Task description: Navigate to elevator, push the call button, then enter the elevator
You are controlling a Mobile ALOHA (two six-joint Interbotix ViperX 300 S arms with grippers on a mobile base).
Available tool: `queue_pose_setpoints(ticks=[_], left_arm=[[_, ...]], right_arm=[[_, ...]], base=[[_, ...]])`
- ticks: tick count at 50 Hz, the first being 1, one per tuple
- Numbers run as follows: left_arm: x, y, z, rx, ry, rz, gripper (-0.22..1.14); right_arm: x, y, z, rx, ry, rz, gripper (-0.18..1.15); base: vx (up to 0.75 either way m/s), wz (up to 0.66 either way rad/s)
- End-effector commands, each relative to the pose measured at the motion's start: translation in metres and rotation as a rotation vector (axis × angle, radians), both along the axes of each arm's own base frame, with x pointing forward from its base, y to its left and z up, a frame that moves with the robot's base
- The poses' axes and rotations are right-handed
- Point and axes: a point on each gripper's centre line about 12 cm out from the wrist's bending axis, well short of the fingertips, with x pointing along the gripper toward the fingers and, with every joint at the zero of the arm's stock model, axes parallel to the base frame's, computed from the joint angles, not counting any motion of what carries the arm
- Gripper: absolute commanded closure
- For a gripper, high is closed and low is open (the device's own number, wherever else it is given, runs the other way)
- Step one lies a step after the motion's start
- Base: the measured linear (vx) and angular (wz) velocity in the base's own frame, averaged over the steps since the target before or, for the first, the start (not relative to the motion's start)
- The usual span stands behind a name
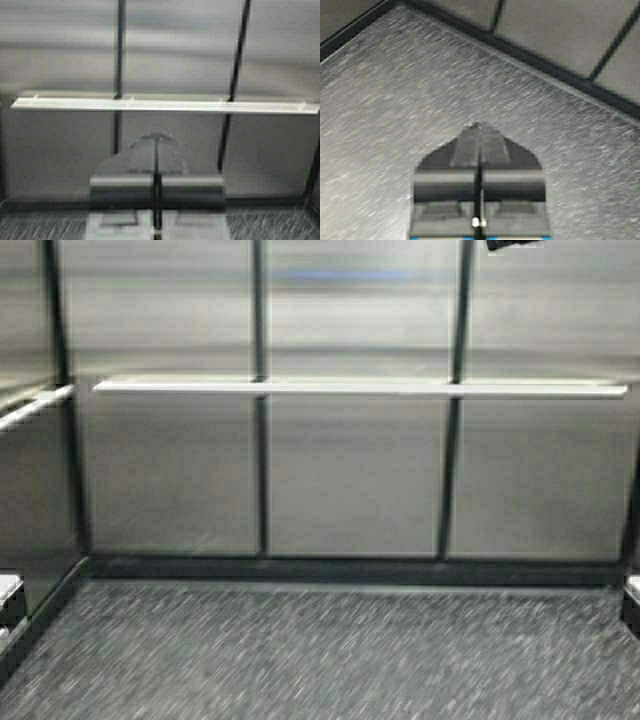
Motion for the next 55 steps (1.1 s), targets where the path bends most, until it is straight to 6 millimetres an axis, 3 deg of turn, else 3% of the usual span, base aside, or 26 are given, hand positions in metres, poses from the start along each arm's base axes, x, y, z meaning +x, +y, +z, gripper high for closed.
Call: queue_pose_setpoints(ticks=[1, 4, 10, 39, 55], left_arm=[[0.008, -0.001, 0.002, 0.016, 0.008, -0.003, 0.89], [0.007, 0.0, -0.006, 0.005, 0.027, 0.0, 0.89], [0.006, 0.0, -0.001, 0.001, 0.006, -0.006, 0.89], [0.012, -0.002, -0.016, 0.026, 0.065, -0.01, 0.89], [0.013, -0.002, -0.015, 0.024, 0.063, -0.011, 0.89]], right_arm=[[0.005, 0.0, 0.002, -0.005, 0.0, -0.006, 0.91], [0.005, -0.003, -0.003, -0.009, 0.014, -0.016, 0.91], [0.008, -0.001, -0.006, -0.011, 0.025, -0.013, 0.91], [0.009, 0.001, -0.003, 0.024, 0.02, -0.015, 0.91], [0.005, 0.012, -0.002, 0.033, 0.014, 0.027, 0.91]], base=[[0.47, -0.2], [0.46, -0.25], [0.45, -0.31], [0.44, -0.23], [0.4, -0.08]])
